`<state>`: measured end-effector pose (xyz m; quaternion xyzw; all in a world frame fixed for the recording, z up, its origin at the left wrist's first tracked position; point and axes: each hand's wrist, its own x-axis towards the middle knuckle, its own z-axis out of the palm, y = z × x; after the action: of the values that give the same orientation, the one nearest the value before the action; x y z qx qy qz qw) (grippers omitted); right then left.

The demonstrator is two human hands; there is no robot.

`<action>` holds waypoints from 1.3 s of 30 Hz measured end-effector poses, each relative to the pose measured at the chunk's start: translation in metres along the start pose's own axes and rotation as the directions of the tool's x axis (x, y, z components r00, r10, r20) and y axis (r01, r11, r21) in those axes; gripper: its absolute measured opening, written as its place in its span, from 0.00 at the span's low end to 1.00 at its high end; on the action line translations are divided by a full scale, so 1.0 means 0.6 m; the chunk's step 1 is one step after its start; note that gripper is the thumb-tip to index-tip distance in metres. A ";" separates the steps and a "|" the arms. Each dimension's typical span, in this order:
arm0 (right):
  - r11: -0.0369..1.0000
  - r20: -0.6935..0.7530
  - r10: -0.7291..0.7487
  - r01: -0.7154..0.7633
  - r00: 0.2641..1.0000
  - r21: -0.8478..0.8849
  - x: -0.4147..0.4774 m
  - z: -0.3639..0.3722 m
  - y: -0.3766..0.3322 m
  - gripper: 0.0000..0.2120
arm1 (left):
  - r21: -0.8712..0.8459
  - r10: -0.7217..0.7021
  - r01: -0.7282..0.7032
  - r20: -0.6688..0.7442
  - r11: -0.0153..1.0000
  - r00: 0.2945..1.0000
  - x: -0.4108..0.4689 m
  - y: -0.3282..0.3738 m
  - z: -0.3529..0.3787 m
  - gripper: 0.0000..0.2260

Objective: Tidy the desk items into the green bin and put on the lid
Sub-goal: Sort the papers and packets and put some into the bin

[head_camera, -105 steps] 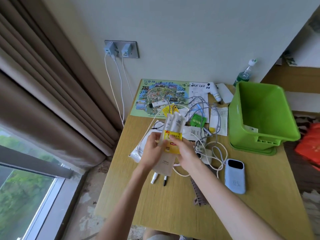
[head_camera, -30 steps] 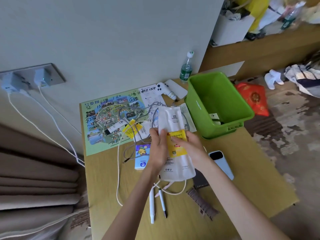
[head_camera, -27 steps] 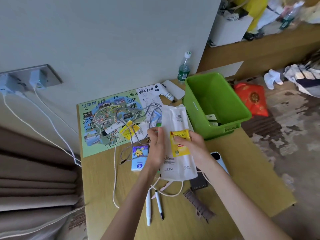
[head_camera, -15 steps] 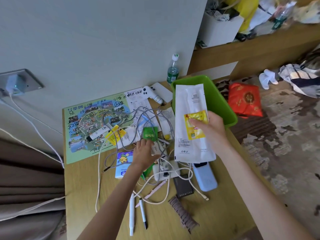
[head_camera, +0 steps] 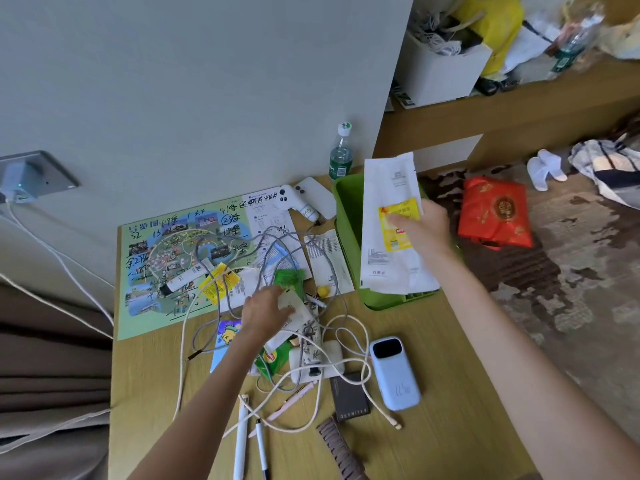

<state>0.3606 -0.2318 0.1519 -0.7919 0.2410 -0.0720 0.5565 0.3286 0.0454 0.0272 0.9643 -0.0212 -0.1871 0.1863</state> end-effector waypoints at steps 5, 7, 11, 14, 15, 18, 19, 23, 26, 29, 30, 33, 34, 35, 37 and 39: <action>0.961 -0.097 -0.123 0.094 0.988 -0.261 0.066 -0.015 -0.014 0.09 | -0.226 -0.112 0.098 -0.052 0.969 0.992 0.006 0.003 -0.038 0.10; 0.904 -0.114 -0.180 0.119 0.977 -0.411 0.082 -0.013 -0.009 0.11 | -0.311 -0.156 0.111 -0.123 0.944 0.980 0.007 0.004 -0.054 0.08; 0.836 -0.003 -0.109 0.090 0.994 -0.542 0.098 0.002 0.019 0.13 | -0.540 -0.184 0.023 -0.245 0.842 0.952 0.008 0.023 -0.082 0.06; 0.894 0.127 0.100 -0.033 0.987 -0.446 0.110 0.024 0.053 0.14 | -0.633 -0.189 -0.038 -0.288 0.773 0.939 0.012 0.044 -0.095 0.08; 0.908 0.148 0.157 -0.084 0.976 -0.410 0.113 0.032 0.063 0.13 | -0.659 -0.193 -0.053 -0.294 0.750 0.936 0.014 0.052 -0.098 0.09; 0.929 0.163 0.222 -0.158 0.961 -0.335 0.120 0.056 0.094 0.12 | -0.727 -0.197 -0.078 -0.285 0.682 0.938 0.020 0.078 -0.106 0.10; 0.930 0.165 0.233 -0.170 0.958 -0.326 0.122 0.062 0.103 0.11 | -0.744 -0.194 -0.083 -0.278 0.663 0.941 0.022 0.087 -0.107 0.09; 0.813 0.225 0.311 -0.136 0.923 -0.566 0.126 0.070 0.132 0.19 | -0.833 -0.167 -0.100 -0.224 0.543 0.960 0.033 0.119 -0.110 0.08; 0.728 0.216 0.124 0.059 0.968 -0.683 0.119 0.064 0.116 0.30 | -0.850 -0.152 -0.097 -0.203 0.518 0.967 0.044 0.146 -0.109 0.07; 0.945 0.179 -0.102 0.152 0.978 -0.289 0.094 0.046 0.062 0.19 | -0.899 -0.132 -0.109 -0.180 0.424 0.975 0.056 0.182 -0.109 0.07; 0.993 0.241 -0.070 0.090 0.968 -0.076 0.081 0.039 0.041 0.16 | -0.915 -0.111 -0.118 -0.173 0.386 0.979 0.060 0.195 -0.108 0.07; 0.991 0.445 -0.021 -0.039 0.895 0.125 0.047 0.023 0.004 0.12 | -0.940 -0.053 -0.134 -0.158 0.313 0.986 0.068 0.229 -0.106 0.05; 0.994 0.460 -0.036 -0.015 0.887 0.106 0.039 0.022 0.000 0.12 | -0.945 -0.039 -0.142 -0.160 0.296 0.986 0.070 0.238 -0.105 0.04; 0.995 0.459 -0.053 0.008 0.887 0.100 0.035 0.022 0.001 0.11 | -0.947 -0.029 -0.148 -0.163 0.286 0.986 0.072 0.245 -0.105 0.04; 0.990 0.408 -0.085 0.032 0.909 0.135 0.036 0.019 0.004 0.10 | -0.940 -0.025 -0.152 -0.168 0.305 0.986 0.074 0.250 -0.102 0.03; 0.983 0.270 -0.112 0.066 0.956 0.174 0.046 0.009 0.015 0.08 | -0.919 -0.051 -0.147 -0.178 0.365 0.983 0.074 0.243 -0.098 0.05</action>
<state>0.3842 -0.2420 0.1375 -0.7561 0.1176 -0.0045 0.6438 0.3958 -0.0747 0.1155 0.7031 0.0761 -0.0750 0.7030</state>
